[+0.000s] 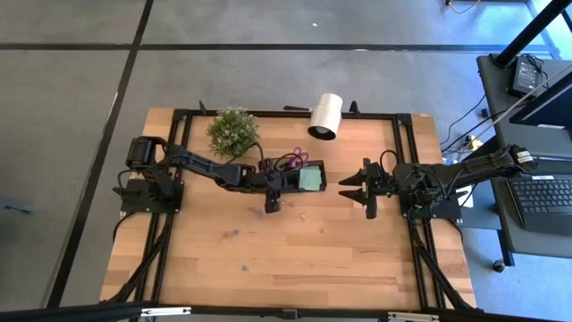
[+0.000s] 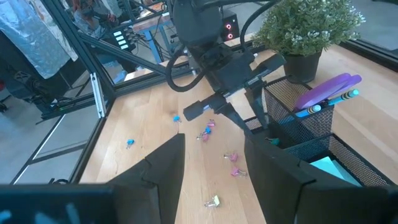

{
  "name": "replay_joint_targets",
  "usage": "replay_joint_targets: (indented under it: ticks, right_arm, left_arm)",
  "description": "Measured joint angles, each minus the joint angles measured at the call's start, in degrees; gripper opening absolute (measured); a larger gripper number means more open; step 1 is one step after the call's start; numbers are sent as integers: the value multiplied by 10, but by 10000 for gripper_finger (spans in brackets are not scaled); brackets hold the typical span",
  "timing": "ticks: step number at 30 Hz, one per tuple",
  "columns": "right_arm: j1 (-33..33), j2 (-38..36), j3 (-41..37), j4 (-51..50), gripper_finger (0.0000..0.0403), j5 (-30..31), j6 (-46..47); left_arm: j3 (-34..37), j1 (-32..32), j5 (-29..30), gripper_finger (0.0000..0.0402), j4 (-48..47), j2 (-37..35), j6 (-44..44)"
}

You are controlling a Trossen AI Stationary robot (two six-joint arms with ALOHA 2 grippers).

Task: Pick and place office supplies into organizer
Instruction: Put the pink binder clip into the black desk organizer

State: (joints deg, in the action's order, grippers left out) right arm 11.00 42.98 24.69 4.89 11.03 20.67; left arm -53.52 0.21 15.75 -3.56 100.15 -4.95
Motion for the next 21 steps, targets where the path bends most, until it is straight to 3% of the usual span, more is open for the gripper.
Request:
replay_joint_targets:
  ticks: [6,16,21]
  right_arm:
    - [0,0,0,0,171,0,-1]
    - [0,0,0,-3,171,0,-3]
    - [0,0,0,-4,171,0,-3]
  left_arm:
    - [0,-25,-54,118,2,-10,-14]
    - [0,-85,-56,118,-15,-42,6]
    - [0,-139,-64,118,-70,-49,109]
